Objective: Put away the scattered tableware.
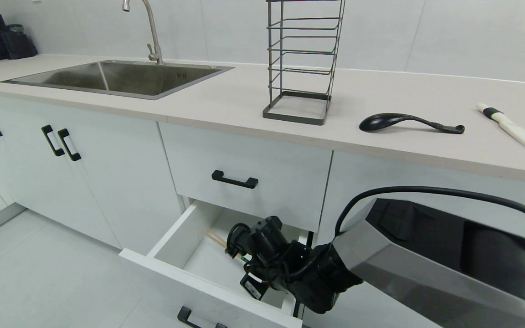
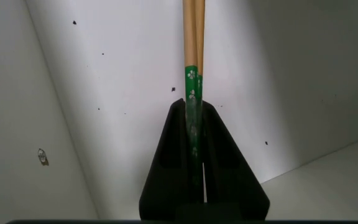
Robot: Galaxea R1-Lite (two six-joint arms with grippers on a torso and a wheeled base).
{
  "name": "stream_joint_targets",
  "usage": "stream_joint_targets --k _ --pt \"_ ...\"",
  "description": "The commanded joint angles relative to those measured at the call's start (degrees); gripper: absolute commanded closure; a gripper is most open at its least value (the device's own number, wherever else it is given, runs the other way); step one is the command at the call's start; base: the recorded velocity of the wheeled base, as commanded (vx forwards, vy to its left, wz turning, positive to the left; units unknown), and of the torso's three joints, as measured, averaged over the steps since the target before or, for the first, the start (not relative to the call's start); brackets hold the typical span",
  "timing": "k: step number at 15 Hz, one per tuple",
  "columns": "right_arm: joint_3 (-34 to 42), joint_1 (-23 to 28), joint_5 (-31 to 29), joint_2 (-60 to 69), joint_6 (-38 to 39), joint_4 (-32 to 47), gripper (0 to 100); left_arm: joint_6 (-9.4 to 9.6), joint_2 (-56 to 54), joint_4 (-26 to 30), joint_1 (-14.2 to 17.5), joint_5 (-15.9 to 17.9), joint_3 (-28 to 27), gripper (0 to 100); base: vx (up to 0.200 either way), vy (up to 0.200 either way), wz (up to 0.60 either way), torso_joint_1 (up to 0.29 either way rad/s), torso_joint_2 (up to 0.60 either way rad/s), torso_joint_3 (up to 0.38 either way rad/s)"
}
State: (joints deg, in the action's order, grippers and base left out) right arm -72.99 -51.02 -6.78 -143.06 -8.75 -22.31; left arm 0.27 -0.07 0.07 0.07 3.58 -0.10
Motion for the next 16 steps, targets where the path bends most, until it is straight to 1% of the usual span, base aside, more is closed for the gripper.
stream_joint_targets --k 1,2,7,11,16 --pt "0.1 -0.1 0.0 -0.6 -1.4 0.1 100 0.0 0.1 0.0 0.0 0.0 0.0 0 0.0 0.0 0.0 0.0 0.0 0.0" --pt "0.2 -0.1 0.2 -0.7 -3.9 0.2 0 0.0 0.1 0.0 0.0 0.0 0.0 0 0.0 0.0 0.0 0.0 0.0 0.0" --pt "1.1 -0.1 0.0 2.4 -4.3 0.0 0 0.0 0.1 0.0 0.0 0.0 0.0 0 0.0 0.0 0.0 0.0 0.0 0.0" --pt "4.6 -0.4 -0.1 13.1 -3.6 0.0 0 0.0 0.1 -0.1 0.0 0.0 0.0 0 0.0 0.0 0.0 0.0 0.0 0.0" --pt "8.5 -1.5 -0.1 20.7 -2.8 0.1 0 0.0 0.1 0.0 0.0 0.0 0.1 0 0.0 0.0 0.0 0.0 0.0 0.0"
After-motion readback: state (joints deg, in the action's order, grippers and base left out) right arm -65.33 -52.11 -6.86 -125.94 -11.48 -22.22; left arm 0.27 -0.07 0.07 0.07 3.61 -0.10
